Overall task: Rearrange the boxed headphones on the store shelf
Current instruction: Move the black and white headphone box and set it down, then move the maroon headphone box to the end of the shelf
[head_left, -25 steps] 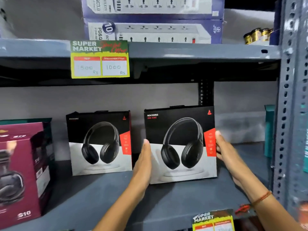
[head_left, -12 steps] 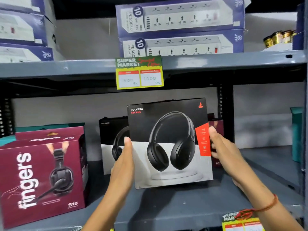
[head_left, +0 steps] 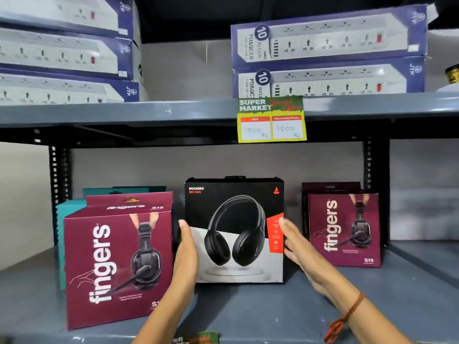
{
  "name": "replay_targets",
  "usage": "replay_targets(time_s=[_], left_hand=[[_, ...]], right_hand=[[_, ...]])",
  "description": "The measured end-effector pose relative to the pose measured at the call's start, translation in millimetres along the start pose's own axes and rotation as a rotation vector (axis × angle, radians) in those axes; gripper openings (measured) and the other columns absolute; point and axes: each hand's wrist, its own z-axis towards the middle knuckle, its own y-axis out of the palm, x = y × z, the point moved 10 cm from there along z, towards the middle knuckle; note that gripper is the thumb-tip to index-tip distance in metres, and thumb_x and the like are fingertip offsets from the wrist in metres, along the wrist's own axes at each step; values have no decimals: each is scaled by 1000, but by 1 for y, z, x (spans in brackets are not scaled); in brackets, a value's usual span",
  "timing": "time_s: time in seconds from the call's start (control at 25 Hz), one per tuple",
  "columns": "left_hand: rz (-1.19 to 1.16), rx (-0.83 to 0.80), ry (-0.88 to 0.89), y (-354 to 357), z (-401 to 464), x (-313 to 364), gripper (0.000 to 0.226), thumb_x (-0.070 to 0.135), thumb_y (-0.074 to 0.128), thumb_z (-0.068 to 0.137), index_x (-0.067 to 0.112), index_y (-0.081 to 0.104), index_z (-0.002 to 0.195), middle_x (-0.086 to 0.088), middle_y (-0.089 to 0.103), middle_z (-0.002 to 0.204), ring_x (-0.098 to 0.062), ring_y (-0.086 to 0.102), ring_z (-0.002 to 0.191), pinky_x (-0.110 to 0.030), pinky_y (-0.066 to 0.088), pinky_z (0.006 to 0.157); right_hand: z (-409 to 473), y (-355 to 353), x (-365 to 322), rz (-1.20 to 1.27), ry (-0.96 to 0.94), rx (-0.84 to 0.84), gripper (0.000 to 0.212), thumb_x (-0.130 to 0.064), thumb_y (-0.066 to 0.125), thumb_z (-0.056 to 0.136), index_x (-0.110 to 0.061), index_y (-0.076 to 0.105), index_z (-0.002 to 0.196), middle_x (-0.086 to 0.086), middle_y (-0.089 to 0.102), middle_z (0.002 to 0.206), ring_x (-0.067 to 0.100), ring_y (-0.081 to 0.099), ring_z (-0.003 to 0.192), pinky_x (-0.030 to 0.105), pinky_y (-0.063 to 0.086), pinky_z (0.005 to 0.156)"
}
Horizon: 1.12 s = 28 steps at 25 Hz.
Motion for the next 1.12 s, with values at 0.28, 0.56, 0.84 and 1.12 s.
replay_targets(time_s=[0.28, 0.56, 0.84, 1.12], left_hand=[[-8, -55, -39, 11, 5, -6, 88, 79, 22, 91, 30, 14, 164, 3, 13, 174, -20, 13, 159, -45, 10, 129], [29, 14, 629, 5, -55, 123, 80, 65, 33, 92, 37, 8, 163, 26, 8, 169, 9, 6, 153, -18, 10, 124], [-24, 361, 781, -155, -58, 182, 73, 53, 37, 99, 21, 21, 163, 8, 23, 171, 0, 21, 154, -25, 16, 127], [162, 384, 278, -254, -24, 35, 61, 56, 36, 103, 27, 37, 157, 4, 38, 165, -14, 34, 151, -34, 23, 122]], right_hand=[[6, 5, 11, -35, 13, 10, 97, -77, 47, 73, -38, 22, 158, -16, 36, 156, 6, 38, 136, 34, 26, 119], [-13, 1, -90, -89, -480, 438, 81, -69, 43, 85, -33, 28, 156, -10, 33, 162, 7, 29, 148, 39, 24, 122], [-6, 131, -129, 168, -529, 50, 70, -57, 48, 92, -32, 32, 155, -12, 34, 159, -3, 32, 143, 21, 25, 115], [-13, 220, -9, 92, -40, -308, 103, -81, 47, 68, -48, 6, 156, -40, 13, 147, -5, 20, 142, 30, 20, 118]])
